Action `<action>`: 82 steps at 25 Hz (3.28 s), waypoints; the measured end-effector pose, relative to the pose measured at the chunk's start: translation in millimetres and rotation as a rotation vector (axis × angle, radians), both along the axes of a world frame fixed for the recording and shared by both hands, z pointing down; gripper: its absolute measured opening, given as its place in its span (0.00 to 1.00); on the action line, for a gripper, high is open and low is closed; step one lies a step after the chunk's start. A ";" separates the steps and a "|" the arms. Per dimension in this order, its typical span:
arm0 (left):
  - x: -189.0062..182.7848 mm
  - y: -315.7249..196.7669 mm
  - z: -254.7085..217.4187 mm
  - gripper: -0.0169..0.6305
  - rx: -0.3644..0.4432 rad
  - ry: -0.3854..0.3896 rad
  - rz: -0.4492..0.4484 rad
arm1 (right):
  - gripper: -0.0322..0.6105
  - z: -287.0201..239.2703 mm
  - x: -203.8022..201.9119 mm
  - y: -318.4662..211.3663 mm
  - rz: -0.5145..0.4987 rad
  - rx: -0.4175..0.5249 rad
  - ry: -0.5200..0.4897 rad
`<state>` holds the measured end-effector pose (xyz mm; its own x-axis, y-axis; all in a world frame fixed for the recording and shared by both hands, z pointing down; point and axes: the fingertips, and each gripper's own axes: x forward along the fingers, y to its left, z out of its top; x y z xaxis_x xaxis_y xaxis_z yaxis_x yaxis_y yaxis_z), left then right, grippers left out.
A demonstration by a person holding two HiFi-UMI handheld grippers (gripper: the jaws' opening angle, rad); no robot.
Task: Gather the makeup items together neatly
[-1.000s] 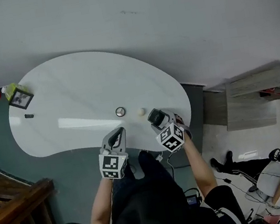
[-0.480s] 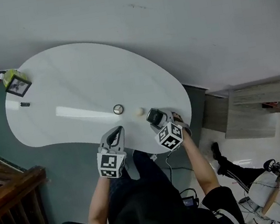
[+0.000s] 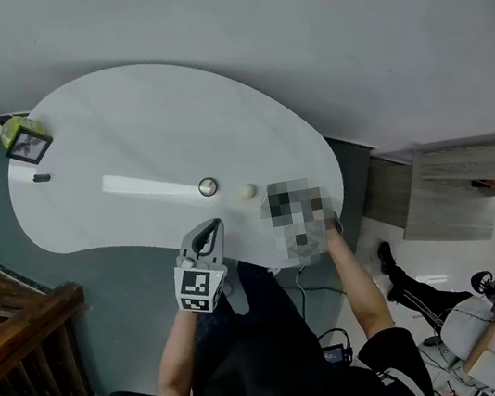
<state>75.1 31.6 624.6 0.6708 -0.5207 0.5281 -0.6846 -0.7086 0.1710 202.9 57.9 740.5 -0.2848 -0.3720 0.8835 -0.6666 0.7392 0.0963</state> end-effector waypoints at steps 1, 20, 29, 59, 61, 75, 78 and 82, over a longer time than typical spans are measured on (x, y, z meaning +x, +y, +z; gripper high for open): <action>0.3 0.3 0.1 0.06 0.000 -0.001 -0.002 | 0.51 1.7 0.1 0.2 -0.003 -0.004 -0.003; 5.7 12.5 4.2 0.06 -0.012 -0.002 -0.002 | 0.51 6.1 3.5 -0.7 -0.005 -0.033 -0.042; 5.7 12.1 -5.4 0.06 0.005 0.001 -0.002 | 0.51 -21.2 4.5 -6.8 0.045 0.020 -0.083; 9.0 23.2 -127.5 0.06 0.254 0.096 0.044 | 0.16 -232.7 29.3 11.7 0.627 0.614 -0.366; 7.4 24.9 -134.2 0.06 0.268 0.106 0.042 | 0.14 -241.8 26.5 15.7 0.641 0.644 -0.370; 8.7 33.4 -148.6 0.06 0.288 0.152 0.067 | 0.11 -252.6 12.0 44.0 0.669 0.694 -0.361; 9.4 32.6 -149.4 0.06 0.287 0.160 0.067 | 0.11 -252.4 14.2 43.1 0.676 0.690 -0.355; 7.3 29.1 -150.5 0.06 0.291 0.157 0.067 | 0.11 -252.5 11.4 39.4 0.668 0.679 -0.362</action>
<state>82.4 60.7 474.1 0.7702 -0.5864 0.2511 -0.6160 -0.7859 0.0542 214.3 97.3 488.0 -0.0439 -0.9434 0.3287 -0.9953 0.0697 0.0673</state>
